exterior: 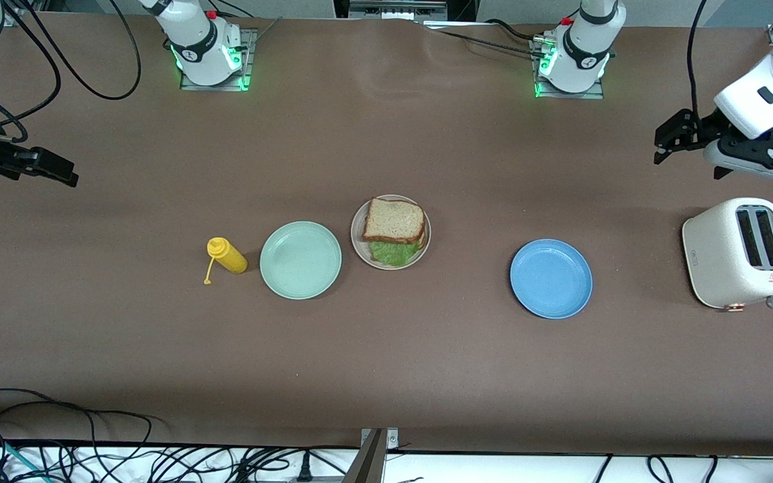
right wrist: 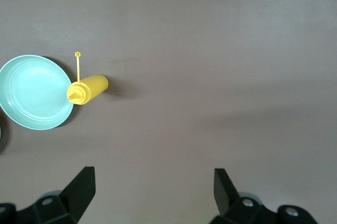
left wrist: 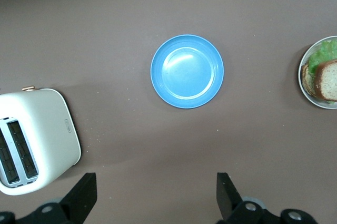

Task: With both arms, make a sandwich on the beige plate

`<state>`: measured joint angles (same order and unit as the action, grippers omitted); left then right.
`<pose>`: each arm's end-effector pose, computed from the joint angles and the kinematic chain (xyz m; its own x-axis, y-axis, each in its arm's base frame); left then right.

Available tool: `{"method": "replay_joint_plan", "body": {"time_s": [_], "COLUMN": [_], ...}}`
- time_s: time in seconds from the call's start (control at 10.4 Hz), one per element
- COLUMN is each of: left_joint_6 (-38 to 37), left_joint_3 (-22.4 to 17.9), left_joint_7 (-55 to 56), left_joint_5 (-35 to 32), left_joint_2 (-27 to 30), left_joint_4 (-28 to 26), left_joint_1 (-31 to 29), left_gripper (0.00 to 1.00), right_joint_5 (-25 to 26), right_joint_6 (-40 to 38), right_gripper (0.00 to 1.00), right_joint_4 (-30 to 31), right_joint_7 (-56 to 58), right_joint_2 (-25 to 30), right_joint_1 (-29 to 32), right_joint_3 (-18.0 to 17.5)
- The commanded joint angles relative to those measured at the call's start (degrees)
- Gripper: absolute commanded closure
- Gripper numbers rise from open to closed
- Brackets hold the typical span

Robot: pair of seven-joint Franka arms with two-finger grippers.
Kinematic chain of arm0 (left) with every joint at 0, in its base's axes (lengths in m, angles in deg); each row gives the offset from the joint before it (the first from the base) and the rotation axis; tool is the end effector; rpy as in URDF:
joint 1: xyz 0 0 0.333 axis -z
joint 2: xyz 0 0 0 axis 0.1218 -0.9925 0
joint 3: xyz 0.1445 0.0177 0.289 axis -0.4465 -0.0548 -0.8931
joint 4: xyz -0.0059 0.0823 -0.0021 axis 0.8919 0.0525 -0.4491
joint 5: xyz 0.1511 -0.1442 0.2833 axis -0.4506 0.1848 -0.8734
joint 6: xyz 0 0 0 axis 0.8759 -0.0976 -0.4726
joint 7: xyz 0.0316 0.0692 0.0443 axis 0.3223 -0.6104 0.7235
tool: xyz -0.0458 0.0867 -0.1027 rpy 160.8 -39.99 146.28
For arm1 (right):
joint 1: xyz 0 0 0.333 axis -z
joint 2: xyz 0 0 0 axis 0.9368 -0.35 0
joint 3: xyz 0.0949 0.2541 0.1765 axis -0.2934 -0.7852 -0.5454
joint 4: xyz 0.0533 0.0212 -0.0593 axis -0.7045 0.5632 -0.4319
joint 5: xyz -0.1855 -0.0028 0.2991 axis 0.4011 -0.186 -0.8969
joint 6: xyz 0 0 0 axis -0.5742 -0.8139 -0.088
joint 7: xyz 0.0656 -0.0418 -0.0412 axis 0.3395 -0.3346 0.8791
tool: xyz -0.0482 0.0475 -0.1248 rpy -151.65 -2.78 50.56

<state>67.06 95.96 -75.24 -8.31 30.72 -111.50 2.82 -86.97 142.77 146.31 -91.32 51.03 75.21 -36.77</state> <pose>0.4939 -0.0471 0.5801 0.9631 -0.2691 0.0068 -0.2691 -0.9631 -0.0045 0.5385 -0.0074 0.5604 0.9916 -0.1060 -0.0741 -0.1037 -0.9940 0.0345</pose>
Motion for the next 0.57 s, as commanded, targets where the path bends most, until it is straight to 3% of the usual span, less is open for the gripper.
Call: {"method": "replay_joint_plan", "body": {"time_s": [0.0, 0.48], "left_joint_6": [0.8, 0.5], "left_joint_3": [-0.5, -1.0], "left_joint_7": [2.0, 1.4], "left_joint_5": [0.6, 0.6], "left_joint_2": [1.9, 1.1], "left_joint_4": [-1.5, -0.5], "left_joint_1": [2.1, 2.2], "left_gripper": [0.0, 0.0], "right_joint_5": [-0.9, -0.9], "right_joint_6": [-0.2, -0.2], "right_gripper": [0.0, 0.0], "right_joint_4": [-0.6, -0.6], "right_joint_7": [0.1, 0.1], "right_joint_2": [-0.1, -0.1], "right_joint_1": [0.2, 0.3], "right_joint_3": [-0.1, 0.0]}}
